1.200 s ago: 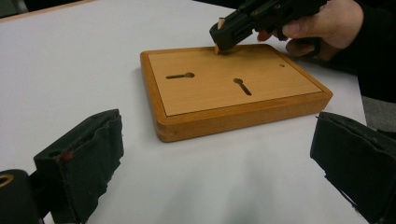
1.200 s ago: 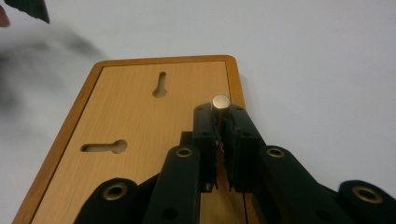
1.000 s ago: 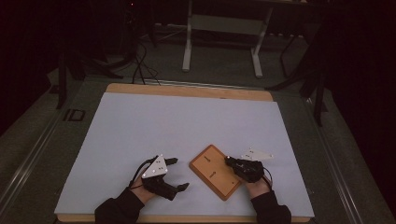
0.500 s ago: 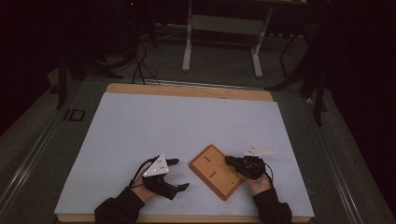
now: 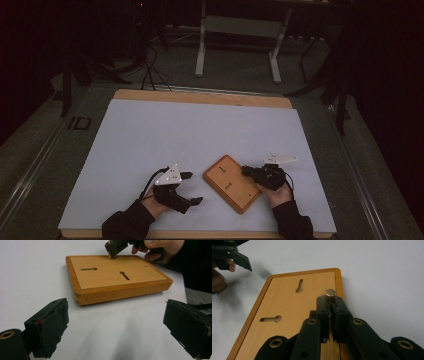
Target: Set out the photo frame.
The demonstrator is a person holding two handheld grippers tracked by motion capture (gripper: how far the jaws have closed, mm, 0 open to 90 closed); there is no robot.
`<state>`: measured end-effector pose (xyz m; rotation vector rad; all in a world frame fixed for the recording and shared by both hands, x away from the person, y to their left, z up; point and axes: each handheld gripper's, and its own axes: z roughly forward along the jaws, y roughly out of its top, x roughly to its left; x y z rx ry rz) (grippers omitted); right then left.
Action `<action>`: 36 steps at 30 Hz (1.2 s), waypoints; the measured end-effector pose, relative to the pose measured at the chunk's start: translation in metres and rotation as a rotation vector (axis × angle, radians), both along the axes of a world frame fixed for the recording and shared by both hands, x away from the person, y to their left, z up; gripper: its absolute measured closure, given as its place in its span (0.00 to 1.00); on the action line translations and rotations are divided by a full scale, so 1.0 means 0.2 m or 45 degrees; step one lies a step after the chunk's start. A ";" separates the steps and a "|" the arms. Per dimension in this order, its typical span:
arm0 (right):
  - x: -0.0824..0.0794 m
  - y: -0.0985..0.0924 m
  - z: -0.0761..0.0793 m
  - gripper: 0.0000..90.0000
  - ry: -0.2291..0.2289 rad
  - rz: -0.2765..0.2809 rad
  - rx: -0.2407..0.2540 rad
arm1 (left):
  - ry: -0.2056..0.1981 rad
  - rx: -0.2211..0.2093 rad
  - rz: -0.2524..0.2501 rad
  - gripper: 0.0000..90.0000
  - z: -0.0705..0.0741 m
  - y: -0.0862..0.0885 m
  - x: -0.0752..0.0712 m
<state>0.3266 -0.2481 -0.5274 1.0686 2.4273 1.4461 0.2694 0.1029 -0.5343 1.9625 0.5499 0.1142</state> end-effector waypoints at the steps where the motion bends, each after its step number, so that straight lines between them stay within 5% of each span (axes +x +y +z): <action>1: 0.01 -0.01 0.00 0.95 0.017 -0.005 0.022 | -0.001 0.002 0.004 0.07 0.00 0.00 0.00; 21: 0.06 -0.07 -0.03 0.95 0.133 -0.001 0.166 | -0.002 0.039 -0.008 0.09 0.01 -0.01 0.02; 22: 0.06 -0.07 -0.03 0.95 0.125 -0.004 0.153 | -0.008 0.037 -0.003 0.17 0.01 -0.01 0.03; 26: 0.07 -0.07 -0.03 0.95 0.115 -0.002 0.140 | -0.028 0.036 0.005 0.19 0.03 -0.01 0.04; 27: 0.07 -0.07 -0.03 0.95 0.124 -0.001 0.149 | -0.035 0.052 0.010 0.31 0.03 -0.01 0.04; 29: 0.07 -0.07 -0.03 0.95 0.124 -0.001 0.150 | -0.042 0.066 -0.005 0.38 0.03 -0.01 0.04; 36: 0.07 -0.07 -0.02 0.95 0.117 0.003 0.139 | 0.004 0.235 -0.003 0.56 0.00 -0.06 0.08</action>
